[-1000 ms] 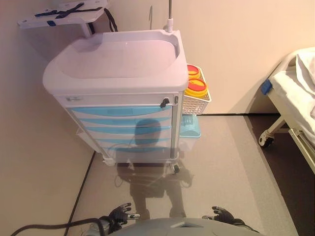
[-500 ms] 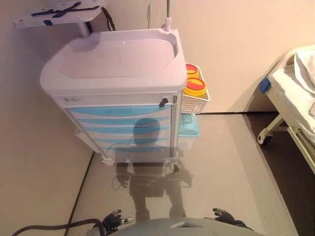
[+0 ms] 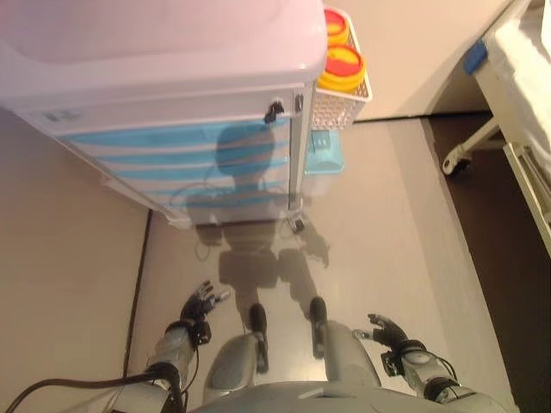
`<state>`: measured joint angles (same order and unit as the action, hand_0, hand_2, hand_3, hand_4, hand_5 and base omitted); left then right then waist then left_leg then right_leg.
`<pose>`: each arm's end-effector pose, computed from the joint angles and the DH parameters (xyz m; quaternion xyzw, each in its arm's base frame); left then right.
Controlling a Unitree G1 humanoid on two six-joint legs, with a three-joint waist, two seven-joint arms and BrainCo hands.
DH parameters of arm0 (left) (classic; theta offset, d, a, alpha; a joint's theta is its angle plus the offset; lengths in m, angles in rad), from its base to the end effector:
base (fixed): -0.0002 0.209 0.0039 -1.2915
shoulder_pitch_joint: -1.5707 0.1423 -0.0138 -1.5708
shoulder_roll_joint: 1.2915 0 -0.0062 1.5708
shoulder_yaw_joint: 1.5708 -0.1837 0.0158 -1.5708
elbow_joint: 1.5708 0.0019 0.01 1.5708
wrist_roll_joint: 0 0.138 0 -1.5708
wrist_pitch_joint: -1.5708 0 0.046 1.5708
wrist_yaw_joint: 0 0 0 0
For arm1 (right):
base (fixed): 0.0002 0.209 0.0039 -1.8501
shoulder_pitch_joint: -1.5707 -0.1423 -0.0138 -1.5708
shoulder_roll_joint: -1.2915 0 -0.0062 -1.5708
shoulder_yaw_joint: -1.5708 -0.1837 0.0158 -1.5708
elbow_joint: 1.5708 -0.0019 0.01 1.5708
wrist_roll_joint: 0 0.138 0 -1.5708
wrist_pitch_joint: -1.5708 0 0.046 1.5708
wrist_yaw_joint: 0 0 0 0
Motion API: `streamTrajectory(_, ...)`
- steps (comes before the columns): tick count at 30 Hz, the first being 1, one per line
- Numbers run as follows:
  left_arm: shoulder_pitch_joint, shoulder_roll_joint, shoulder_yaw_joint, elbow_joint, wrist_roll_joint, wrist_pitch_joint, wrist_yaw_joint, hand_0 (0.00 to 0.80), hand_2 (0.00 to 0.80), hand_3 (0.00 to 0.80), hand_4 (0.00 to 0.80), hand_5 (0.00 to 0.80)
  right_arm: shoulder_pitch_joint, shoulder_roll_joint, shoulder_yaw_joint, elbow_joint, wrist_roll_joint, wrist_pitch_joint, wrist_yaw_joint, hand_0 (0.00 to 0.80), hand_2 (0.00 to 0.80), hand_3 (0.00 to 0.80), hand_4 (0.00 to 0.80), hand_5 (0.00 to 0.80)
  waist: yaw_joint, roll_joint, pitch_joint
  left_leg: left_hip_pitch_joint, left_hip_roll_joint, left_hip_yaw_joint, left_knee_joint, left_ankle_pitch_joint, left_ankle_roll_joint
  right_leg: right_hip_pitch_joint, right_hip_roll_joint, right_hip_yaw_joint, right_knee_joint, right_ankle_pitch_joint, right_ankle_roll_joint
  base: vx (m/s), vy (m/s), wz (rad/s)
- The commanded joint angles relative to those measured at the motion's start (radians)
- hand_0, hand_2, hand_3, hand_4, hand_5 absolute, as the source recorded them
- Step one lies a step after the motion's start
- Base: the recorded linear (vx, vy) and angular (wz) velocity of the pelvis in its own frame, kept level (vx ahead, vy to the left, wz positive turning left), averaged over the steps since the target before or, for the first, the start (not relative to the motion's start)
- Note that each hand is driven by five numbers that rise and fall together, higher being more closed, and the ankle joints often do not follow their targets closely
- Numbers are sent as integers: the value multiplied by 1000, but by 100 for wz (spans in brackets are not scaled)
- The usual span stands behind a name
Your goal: Open the drawer and pick up the medicine
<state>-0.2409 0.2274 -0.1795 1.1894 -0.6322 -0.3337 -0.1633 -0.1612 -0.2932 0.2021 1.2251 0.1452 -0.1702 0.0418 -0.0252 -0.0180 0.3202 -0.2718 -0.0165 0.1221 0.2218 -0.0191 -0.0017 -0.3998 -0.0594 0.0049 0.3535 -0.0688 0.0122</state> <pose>0.1743 0.2128 -0.0771 -0.1184 0.2827 0.0637 0.9498 0.1373 -0.2333 -0.0924 -0.1205 0.4378 -0.0053 0.8909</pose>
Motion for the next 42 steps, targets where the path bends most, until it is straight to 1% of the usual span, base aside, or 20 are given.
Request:
streamTrajectory(1,-26,9,43,-100,-157,-78,-60,0,0,0,0,0,-2,-14,61,-62,51,6,-33,0,0,0,0,0,-21,-17,25,-108,-37,21,177,-126,70,-36,9,2,-16,38,37,-105,76,-15)
streamTrajectory(6,-102,18,61,-222,-392,-123,-179,0,0,0,0,0,-44,-30,80,-104,65,20,-34,0,0,0,0,0,-34,-28,62,-221,-20,30,248,-138,68,-140,33,12,35,40,32,-92,90,-17)
streamTrajectory(9,-144,35,68,-294,-507,-139,-236,0,0,0,0,0,-54,-40,84,-117,65,19,-35,0,0,0,0,0,-38,-32,76,-263,-21,31,277,-149,68,-177,38,16,53,40,31,-49,90,-10)
streamTrajectory(13,-194,65,97,-360,-657,-160,-365,0,0,0,0,0,-52,-56,85,-136,73,14,-43,0,0,0,0,0,-45,-37,95,-300,-25,30,311,-166,68,-206,37,20,63,46,31,-26,72,-14)
streamTrajectory(17,-241,99,143,-417,-799,-159,-491,0,0,0,0,0,-39,-65,81,-150,70,2,-49,0,0,0,0,0,-52,-43,109,-320,-27,38,336,-184,69,-219,35,23,56,54,30,-6,53,-5)
streamTrajectory(23,-309,130,197,-503,-941,-136,-585,0,0,0,0,0,-21,-63,81,-144,62,-25,-52,0,0,0,0,0,-55,-54,121,-335,-24,46,360,-207,73,-219,32,23,42,62,31,0,6,-1)
streamTrajectory(27,-359,145,220,-549,-1010,-128,-623,0,0,0,0,0,-18,-53,87,-136,61,-46,-53,0,0,0,0,0,-56,-63,127,-343,-22,49,378,-222,75,-218,32,23,35,67,32,0,0,0)
streamTrajectory(31,-396,154,225,-579,-1021,-134,-637,0,0,0,0,0,-19,-44,98,-139,63,-56,-58,0,0,0,0,0,-53,-69,135,-344,-20,51,381,-228,73,-211,29,17,26,72,33,0,0,0)
streamTrajectory(35,-424,177,224,-585,-1029,-135,-628,0,0,0,0,0,-18,-43,105,-149,73,-58,-58,0,0,0,0,0,-51,-73,144,-341,-21,50,384,-232,73,-202,26,11,21,73,34,1,-6,1)
streamTrajectory(42,-482,228,216,-574,-1003,-131,-575,0,0,0,0,0,-15,-40,114,-161,80,-56,-61,0,0,0,0,0,-50,-80,157,-335,-19,50,384,-234,74,-189,26,0,20,73,34,0,-5,0)
